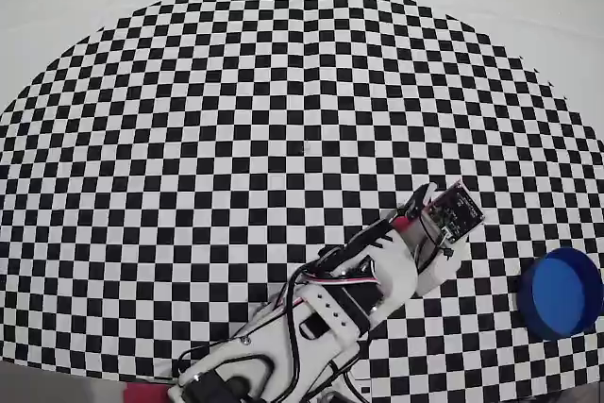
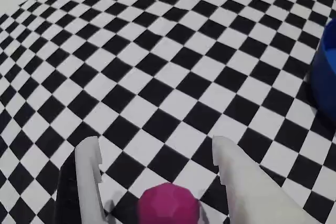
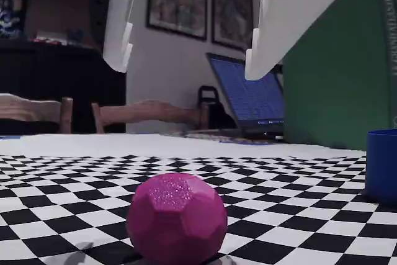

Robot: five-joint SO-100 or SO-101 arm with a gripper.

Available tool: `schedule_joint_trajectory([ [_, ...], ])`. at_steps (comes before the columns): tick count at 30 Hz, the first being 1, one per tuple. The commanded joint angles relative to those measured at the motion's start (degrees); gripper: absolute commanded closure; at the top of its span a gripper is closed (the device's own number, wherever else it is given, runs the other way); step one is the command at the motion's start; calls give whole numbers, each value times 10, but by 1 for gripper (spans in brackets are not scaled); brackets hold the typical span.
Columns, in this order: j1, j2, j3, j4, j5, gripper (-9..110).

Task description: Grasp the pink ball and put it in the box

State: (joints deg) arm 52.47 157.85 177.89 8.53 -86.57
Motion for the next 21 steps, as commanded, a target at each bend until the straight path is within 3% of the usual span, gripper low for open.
schedule_joint_trajectory([
  [1,4,-11,4,-6,1,77],
  [21,9,-40,4,2,-26,76],
])
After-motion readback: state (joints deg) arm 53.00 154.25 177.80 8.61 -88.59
